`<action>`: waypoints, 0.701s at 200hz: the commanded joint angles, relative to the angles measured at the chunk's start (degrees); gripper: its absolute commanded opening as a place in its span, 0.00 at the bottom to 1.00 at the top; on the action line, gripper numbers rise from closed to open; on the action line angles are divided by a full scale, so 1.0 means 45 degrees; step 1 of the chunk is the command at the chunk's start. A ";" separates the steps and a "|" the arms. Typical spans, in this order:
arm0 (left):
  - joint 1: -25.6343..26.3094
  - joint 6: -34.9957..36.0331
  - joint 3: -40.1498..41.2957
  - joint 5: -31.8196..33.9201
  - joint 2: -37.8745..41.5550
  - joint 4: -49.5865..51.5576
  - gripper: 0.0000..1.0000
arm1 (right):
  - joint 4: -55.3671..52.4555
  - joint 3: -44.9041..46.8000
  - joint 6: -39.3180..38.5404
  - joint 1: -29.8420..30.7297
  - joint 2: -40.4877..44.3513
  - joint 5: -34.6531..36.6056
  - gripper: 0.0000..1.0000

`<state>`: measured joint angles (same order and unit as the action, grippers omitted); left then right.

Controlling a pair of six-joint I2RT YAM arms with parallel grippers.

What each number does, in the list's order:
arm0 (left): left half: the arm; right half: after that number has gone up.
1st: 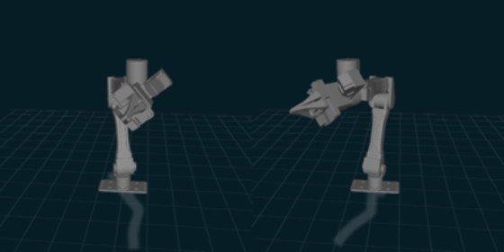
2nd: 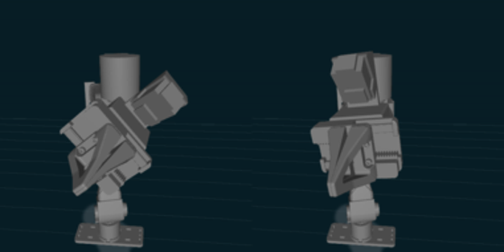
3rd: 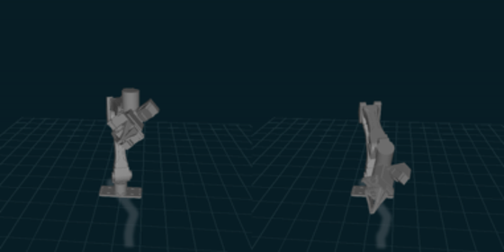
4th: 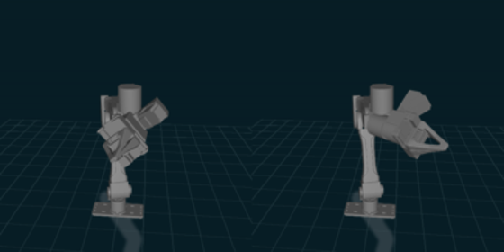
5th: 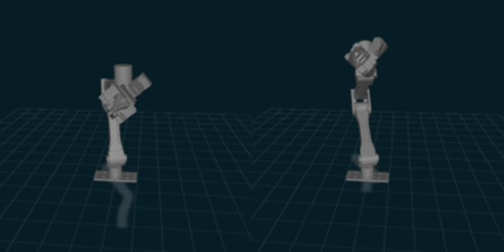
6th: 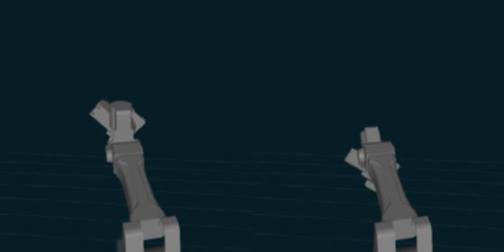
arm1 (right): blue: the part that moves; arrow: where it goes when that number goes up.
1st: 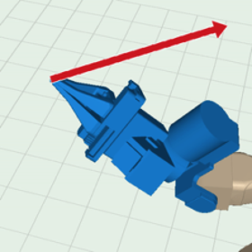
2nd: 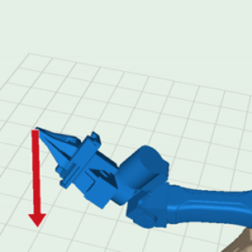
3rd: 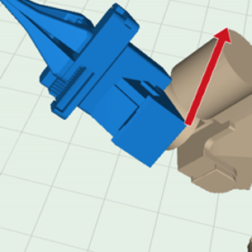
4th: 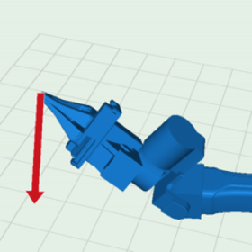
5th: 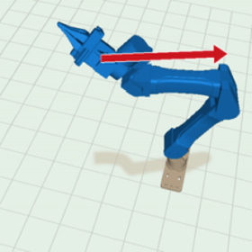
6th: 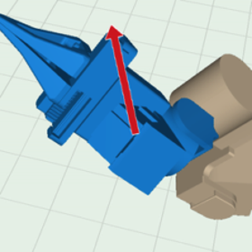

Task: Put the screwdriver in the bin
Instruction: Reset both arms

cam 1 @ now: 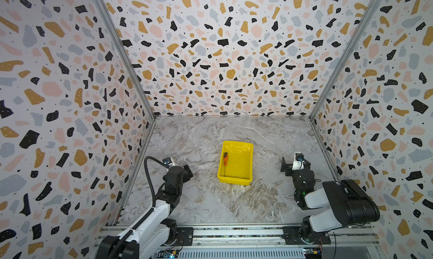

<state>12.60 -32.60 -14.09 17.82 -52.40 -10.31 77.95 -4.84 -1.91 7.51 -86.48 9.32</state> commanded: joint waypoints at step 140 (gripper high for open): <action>-0.0027 0.4953 -0.0609 0.2958 0.0072 -0.4588 1.00 | -0.1288 -0.1463 -0.0088 -0.0527 0.0271 -0.1993 0.99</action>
<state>12.60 -18.39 -17.21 25.12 -50.00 -23.64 72.40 -11.07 -2.24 5.15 -86.17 0.67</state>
